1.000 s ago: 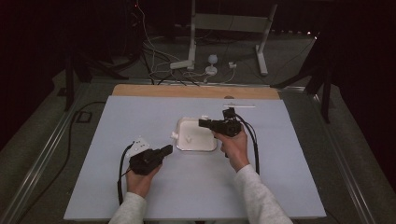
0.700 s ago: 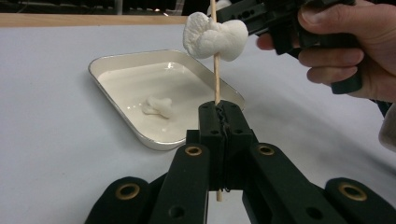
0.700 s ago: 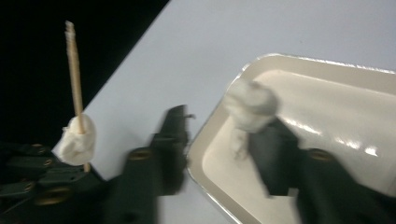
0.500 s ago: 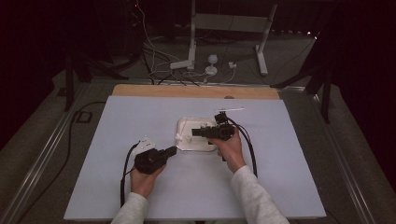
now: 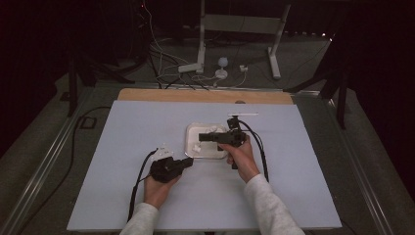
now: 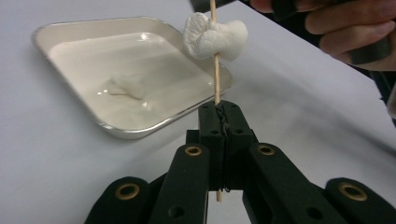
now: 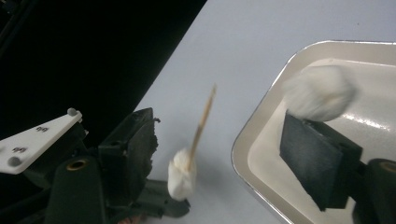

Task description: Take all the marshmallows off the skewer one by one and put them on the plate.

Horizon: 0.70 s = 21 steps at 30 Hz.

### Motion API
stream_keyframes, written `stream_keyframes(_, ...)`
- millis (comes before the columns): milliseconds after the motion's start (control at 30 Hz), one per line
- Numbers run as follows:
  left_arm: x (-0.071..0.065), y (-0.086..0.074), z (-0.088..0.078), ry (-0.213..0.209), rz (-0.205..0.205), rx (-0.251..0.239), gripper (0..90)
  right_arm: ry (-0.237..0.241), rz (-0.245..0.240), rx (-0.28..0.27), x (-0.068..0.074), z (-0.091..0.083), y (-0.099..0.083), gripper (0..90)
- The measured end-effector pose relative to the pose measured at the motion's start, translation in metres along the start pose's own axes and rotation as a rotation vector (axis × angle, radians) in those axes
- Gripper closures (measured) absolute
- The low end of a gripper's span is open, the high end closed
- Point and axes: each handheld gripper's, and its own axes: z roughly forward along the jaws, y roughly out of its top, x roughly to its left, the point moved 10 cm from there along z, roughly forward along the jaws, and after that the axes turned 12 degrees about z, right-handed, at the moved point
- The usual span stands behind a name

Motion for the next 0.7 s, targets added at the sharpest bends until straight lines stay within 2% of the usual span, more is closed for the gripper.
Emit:
stream_keyframes(167, -0.002, -0.002, 0.004, -0.009, 0.002, 0.019, 90.0, 0.015, 0.026, 0.007, 0.000, 0.002, -0.001, 24.9)
stream_keyframes(300, -0.001, -0.001, 0.003, -0.005, -0.006, 0.011, 90.0, 0.021, 0.011, 0.017, 0.002, 0.002, -0.005, 25.0)
stream_keyframes(433, 0.000, 0.002, 0.001, -0.003, -0.015, -0.012, 90.0, 0.021, -0.026, 0.036, 0.006, 0.003, -0.015, 25.5)
stream_keyframes(533, -0.001, 0.005, -0.001, 0.001, -0.017, -0.025, 90.0, 0.003, -0.058, 0.060, 0.007, 0.007, -0.025, 28.8)
stream_keyframes(700, 0.000, 0.007, -0.003, 0.009, -0.020, -0.036, 90.0, 0.031, -0.063, 0.066, 0.013, 0.013, -0.036, 39.1)
